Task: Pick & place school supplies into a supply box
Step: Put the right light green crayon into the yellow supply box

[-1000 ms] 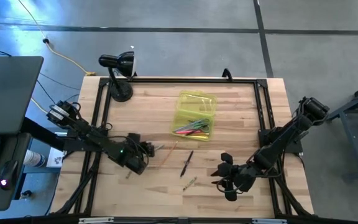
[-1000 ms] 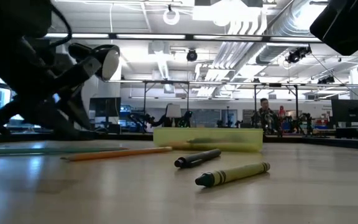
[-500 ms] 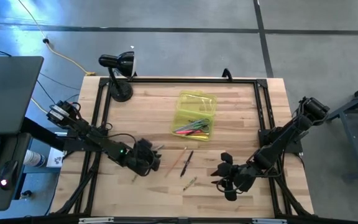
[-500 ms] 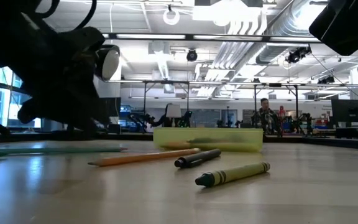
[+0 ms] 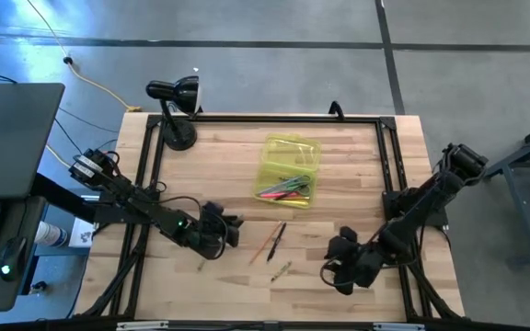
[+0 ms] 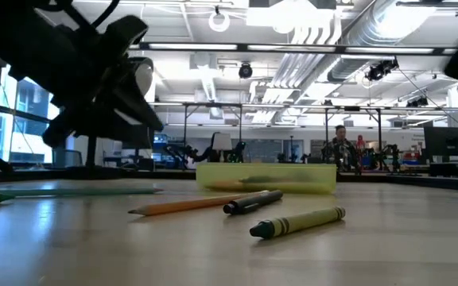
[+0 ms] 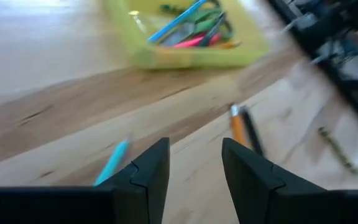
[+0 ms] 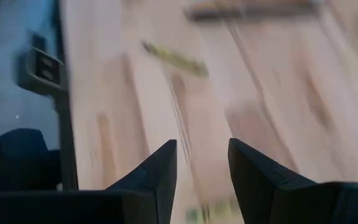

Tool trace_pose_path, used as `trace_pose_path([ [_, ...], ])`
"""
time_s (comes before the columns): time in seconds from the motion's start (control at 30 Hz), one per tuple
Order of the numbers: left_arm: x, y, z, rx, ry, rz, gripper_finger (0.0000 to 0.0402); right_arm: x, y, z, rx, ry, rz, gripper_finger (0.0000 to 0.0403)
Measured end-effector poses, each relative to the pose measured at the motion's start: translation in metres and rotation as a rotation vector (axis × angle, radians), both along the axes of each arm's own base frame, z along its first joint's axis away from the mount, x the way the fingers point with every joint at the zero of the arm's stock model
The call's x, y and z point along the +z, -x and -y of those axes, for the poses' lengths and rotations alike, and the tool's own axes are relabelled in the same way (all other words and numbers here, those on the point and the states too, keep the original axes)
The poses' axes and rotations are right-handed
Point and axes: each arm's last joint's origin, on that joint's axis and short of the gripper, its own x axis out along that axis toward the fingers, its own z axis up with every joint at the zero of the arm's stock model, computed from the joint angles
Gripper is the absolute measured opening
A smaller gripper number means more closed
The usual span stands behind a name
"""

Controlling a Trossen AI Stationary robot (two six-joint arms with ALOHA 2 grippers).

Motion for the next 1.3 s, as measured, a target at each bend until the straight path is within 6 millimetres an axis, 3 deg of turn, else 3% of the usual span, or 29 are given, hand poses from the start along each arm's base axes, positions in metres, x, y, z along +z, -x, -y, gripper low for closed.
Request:
trace_pose_path([
  [0.2, 0.011, -0.008, 0.004, -0.042, -0.038, 0.096, 0.0179, -0.007, 0.016, -0.003, -0.155, -0.181, -0.228, 0.0123],
  [0.43, 0.017, -0.012, 0.006, -0.034, -0.041, 0.166, 0.0179, -0.013, 0.018, 0.016, -0.356, -0.093, -0.279, 0.0123],
  [0.57, 0.017, -0.012, 0.006, -0.033, -0.037, 0.168, 0.0179, -0.017, 0.008, 0.015, -0.377, -0.103, -0.232, 0.0123],
  [0.87, 0.017, -0.012, 0.006, -0.035, -0.037, 0.164, 0.0179, -0.057, -0.001, 0.004, -0.424, -0.096, -0.371, 0.0123],
  [1.3, 0.017, -0.012, 0.006, -0.044, -0.041, 0.158, 0.0179, -0.058, -0.005, 0.007, -0.453, -0.101, -0.354, 0.0123],
])
